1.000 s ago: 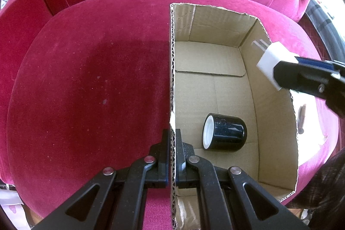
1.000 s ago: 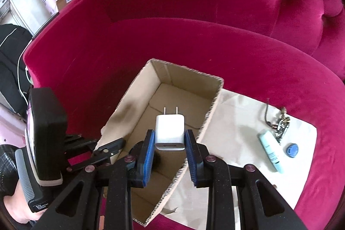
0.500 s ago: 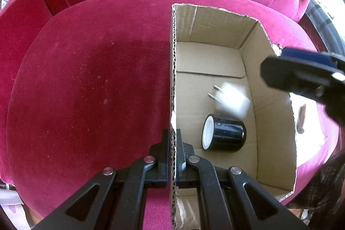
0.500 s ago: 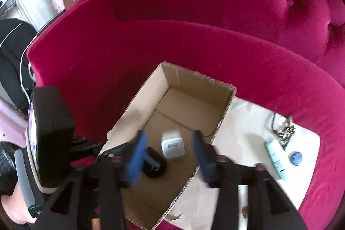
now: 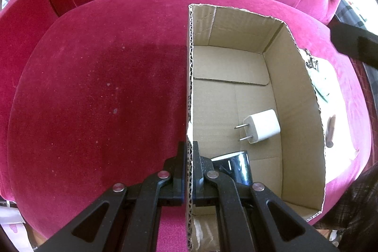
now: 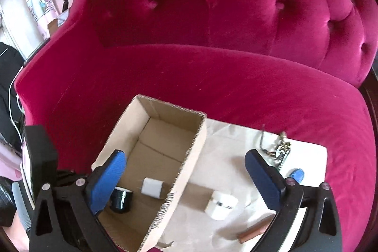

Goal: Organize rigid objects
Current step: 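Open the right tool to drop the plug into the box and withdraw, then move the right tool to the light-blue bottle and close on it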

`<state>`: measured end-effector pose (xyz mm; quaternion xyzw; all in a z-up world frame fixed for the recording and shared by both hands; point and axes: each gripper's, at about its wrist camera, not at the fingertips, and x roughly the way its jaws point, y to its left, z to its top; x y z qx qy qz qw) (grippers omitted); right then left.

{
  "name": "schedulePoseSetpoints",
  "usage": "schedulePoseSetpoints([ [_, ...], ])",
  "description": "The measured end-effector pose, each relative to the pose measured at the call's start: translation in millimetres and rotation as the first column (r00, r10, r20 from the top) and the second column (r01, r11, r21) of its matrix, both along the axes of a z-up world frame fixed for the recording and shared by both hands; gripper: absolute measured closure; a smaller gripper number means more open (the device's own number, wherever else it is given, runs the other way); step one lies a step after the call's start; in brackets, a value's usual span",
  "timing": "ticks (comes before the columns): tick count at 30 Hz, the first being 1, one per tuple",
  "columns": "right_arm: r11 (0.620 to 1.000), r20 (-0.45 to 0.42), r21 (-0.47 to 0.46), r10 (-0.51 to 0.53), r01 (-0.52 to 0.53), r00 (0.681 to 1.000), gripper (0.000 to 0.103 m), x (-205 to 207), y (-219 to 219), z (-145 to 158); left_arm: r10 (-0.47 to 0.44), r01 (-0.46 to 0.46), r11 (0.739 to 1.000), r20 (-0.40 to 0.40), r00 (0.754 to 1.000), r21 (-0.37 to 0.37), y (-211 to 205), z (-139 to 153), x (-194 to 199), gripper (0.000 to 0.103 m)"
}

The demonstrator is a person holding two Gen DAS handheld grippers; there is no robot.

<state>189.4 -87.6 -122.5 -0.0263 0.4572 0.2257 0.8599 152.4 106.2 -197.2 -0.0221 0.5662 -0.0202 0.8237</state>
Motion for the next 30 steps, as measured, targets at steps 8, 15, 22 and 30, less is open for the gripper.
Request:
schedulePoseSetpoints([
  [8,0.998,-0.021,-0.016,-0.054,0.054,0.998,0.0,6.2,-28.0,5.8,0.001,-0.001,1.0,0.001,1.0,-0.004,4.7,1.4,1.1,0.1],
  [15,0.993,-0.074,-0.084,-0.084,0.078,0.994,0.0,13.1,-51.6,0.0,0.002,-0.002,1.0,0.001,1.0,-0.005,4.9,2.5,0.4,0.1],
  [22,0.987,-0.103,-0.126,-0.117,0.103,0.988,0.0,21.2,-75.8,-4.3,0.003,-0.003,1.0,-0.002,1.0,-0.009,6.2,2.0,2.0,0.1],
  [30,0.978,-0.136,-0.206,-0.069,0.04,0.988,0.0,30.2,-88.1,-18.7,0.005,-0.005,1.0,-0.002,1.0,-0.01,5.6,2.4,2.1,0.1],
])
